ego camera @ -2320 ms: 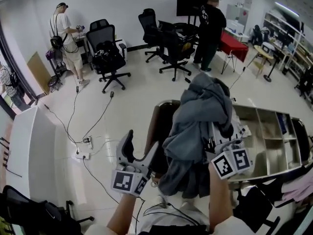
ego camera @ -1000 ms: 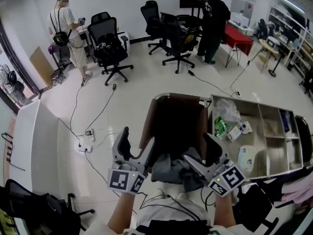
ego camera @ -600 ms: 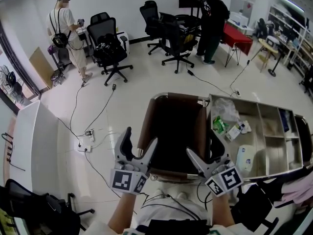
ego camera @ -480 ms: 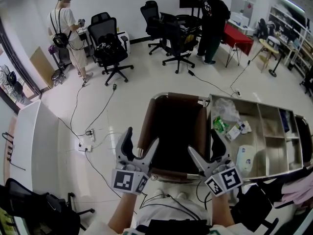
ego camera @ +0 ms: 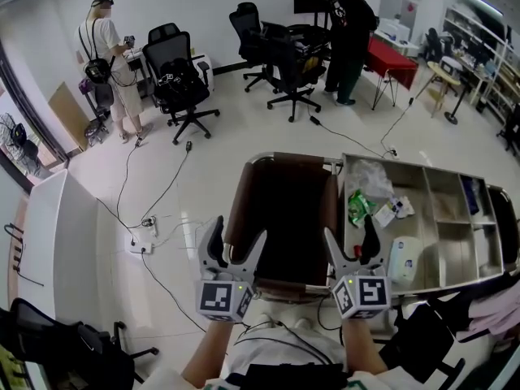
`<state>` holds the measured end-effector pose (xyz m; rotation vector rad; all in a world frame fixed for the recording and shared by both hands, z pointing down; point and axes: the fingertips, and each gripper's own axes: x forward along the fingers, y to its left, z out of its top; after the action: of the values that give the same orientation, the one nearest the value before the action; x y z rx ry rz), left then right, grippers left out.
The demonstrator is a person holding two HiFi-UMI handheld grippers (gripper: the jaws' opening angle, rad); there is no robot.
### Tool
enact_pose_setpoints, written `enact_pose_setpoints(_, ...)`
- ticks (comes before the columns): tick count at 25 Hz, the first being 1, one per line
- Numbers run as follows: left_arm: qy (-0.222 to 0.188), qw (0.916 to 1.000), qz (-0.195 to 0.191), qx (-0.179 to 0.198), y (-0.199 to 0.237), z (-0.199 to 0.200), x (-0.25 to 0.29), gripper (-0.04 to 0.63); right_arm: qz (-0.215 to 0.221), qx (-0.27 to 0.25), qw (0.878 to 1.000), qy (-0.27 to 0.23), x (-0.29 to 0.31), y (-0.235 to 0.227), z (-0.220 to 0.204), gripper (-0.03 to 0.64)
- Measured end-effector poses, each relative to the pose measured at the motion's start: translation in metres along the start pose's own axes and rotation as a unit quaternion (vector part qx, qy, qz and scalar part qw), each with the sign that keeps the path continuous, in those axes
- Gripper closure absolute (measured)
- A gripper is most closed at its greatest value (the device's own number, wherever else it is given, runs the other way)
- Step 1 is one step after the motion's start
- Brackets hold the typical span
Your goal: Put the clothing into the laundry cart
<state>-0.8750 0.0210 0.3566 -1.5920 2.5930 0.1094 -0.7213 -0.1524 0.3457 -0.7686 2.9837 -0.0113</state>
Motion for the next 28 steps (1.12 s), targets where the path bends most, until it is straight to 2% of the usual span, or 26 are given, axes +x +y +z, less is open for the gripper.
enact_pose_setpoints(9, 0.011, 0.9998, -0.018, -0.001, -0.024, 0.0, 0.007, 0.216, 0.016, -0.02, 1.0, -0.012, -0.007, -0.004, 0.003, 0.193)
enact_pose_setpoints(14, 0.013, 0.9996, -0.022, 0.008, -0.025, -0.007, 0.008, 0.216, 0.021, -0.016, 1.0, -0.002, -0.006, -0.002, -0.002, 0.193)
enact_pose_setpoints(24, 0.023, 0.9996, -0.01, 0.014, -0.017, -0.016, 0.003, 0.216, 0.059, -0.019, 0.998, -0.009, -0.002, 0.019, -0.007, 0.195)
enact_pose_setpoints(28, 0.024, 0.9997, -0.008, -0.004, -0.015, -0.007, 0.002, 0.216, 0.061, -0.019, 0.998, -0.004, 0.004, 0.025, -0.011, 0.195)
